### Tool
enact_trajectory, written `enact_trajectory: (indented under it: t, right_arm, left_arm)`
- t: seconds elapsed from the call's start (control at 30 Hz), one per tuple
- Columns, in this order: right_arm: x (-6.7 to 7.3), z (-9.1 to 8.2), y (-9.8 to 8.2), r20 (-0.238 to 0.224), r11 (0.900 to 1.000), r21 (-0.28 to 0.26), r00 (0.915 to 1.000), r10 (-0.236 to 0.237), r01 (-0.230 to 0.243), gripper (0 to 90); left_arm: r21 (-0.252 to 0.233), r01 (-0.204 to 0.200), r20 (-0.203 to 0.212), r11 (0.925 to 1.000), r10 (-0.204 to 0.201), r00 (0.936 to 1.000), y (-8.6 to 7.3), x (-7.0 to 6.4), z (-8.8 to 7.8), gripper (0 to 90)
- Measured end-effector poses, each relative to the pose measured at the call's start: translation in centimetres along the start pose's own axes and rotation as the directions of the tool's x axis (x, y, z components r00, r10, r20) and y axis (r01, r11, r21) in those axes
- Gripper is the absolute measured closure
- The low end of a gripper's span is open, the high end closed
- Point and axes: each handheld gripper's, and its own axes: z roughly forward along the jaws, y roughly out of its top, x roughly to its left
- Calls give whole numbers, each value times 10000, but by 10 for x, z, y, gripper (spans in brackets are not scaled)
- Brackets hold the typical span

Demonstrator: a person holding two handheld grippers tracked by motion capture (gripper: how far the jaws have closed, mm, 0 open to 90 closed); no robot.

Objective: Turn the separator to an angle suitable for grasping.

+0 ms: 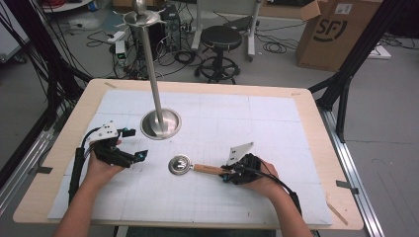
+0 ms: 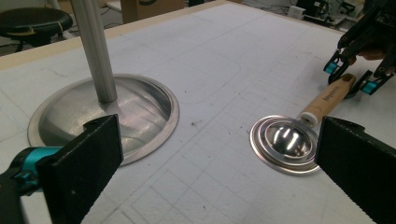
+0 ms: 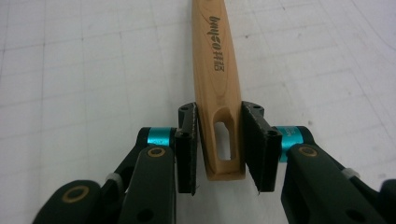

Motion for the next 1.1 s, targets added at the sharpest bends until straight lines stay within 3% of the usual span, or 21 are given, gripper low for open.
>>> enact_trajectory:
  t: [0.47, 0.73, 0.9, 1.1]
  right_arm:
    - [-4, 44, 54, -660, 9979, -104, 9957, -643, 637, 676]
    - [-3, 66, 79, -769, 9974, -60, 9944, -725, 723, 668]
    - [-2, 65, 79, -696, 9989, -8, 9965, -466, 467, 568]
    - [-1, 45, 70, -395, 9989, -309, 9986, -354, 342, 508]
  left_arm:
    - [-118, 60, 9, 9999, -60, 10000, 0, 1, 0, 17]
    - [-112, 25, 24, 9999, -25, 10000, 1, 1, 0, 17]
    - [-77, 32, 54, 10000, -32, 10000, 0, 1, 1, 17]
    - [-52, 24, 86, 10000, -24, 10000, 0, 0, 2, 17]
